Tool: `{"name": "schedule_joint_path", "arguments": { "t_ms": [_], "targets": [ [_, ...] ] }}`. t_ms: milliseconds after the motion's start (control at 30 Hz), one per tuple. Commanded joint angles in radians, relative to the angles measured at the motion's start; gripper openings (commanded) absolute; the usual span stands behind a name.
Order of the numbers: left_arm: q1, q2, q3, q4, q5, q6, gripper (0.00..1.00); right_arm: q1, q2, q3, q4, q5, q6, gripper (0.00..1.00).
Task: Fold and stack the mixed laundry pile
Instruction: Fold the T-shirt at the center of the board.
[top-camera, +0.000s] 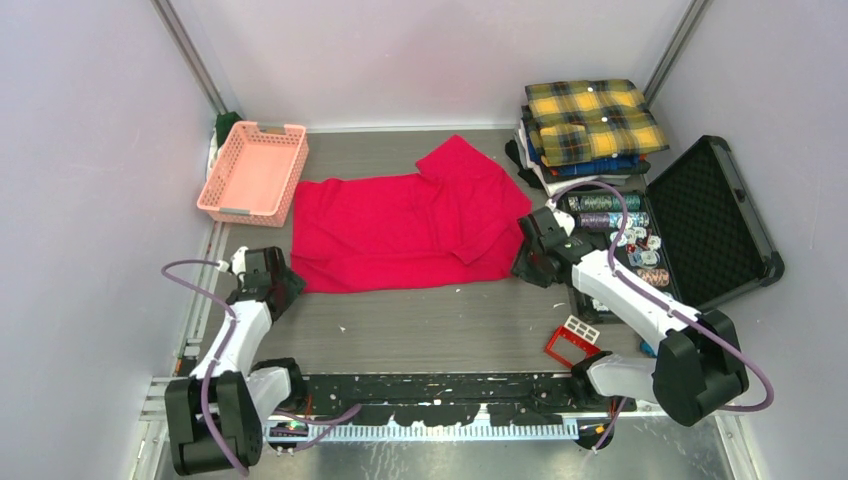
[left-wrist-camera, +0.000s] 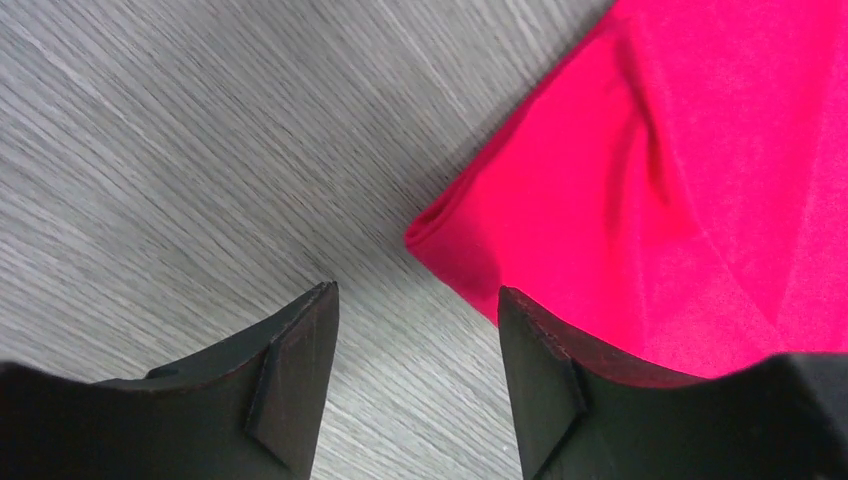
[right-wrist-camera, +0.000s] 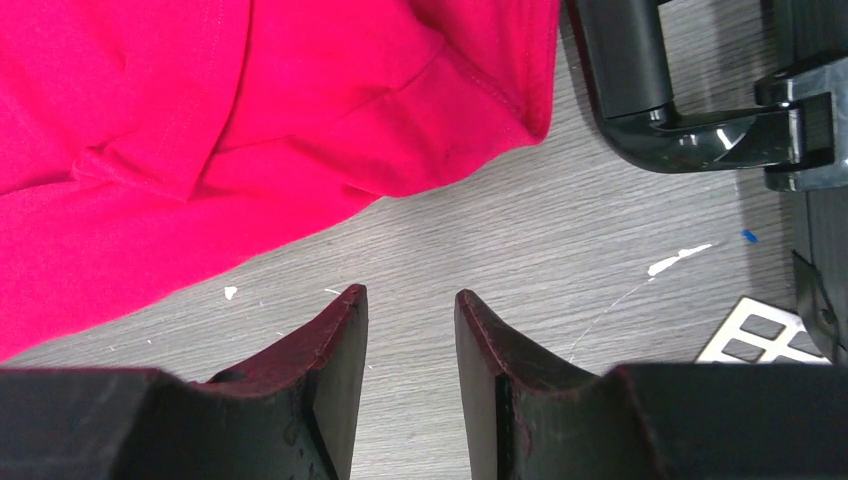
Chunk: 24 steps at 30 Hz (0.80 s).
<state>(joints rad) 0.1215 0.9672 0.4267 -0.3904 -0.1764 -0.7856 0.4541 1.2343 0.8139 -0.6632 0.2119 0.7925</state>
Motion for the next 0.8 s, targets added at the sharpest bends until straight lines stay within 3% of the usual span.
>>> {"name": "schedule_joint_path", "arguments": {
  "t_ms": [0, 133, 200, 233, 300, 333, 467, 600, 767],
  "targets": [
    [0.028, 0.062, -0.011, 0.119, 0.036, -0.023, 0.60, -0.003, -0.029, -0.021, 0.053, -0.021, 0.015, 0.42],
    [0.034, 0.138, -0.016, 0.196, 0.044, -0.037, 0.56, -0.004, -0.043, -0.046, 0.060, -0.019, 0.018, 0.42],
    [0.037, 0.174, -0.015, 0.233, 0.049, -0.045, 0.48, -0.004, -0.053, -0.064, 0.067, -0.017, 0.020, 0.42],
    [0.038, 0.190, -0.015, 0.252, 0.059, -0.046, 0.40, -0.004, -0.056, -0.073, 0.072, -0.015, 0.021, 0.42],
    [0.041, 0.215, -0.015, 0.284, 0.077, -0.045, 0.05, -0.005, -0.059, -0.088, 0.076, -0.008, 0.028, 0.42],
    [0.043, 0.220, -0.010, 0.280, 0.082, -0.046, 0.00, -0.006, -0.060, -0.093, 0.078, -0.003, 0.034, 0.42],
    [0.089, 0.152, -0.007, 0.230, 0.080, -0.037, 0.00, -0.008, -0.068, -0.119, 0.083, 0.013, 0.065, 0.43],
    [0.235, 0.040, -0.004, 0.144, 0.094, -0.013, 0.00, -0.008, -0.098, -0.166, 0.123, -0.013, 0.095, 0.46],
    [0.266, -0.046, -0.004, 0.095, 0.059, -0.043, 0.00, -0.008, -0.104, -0.208, 0.177, -0.025, 0.116, 0.53]
  ]
}}
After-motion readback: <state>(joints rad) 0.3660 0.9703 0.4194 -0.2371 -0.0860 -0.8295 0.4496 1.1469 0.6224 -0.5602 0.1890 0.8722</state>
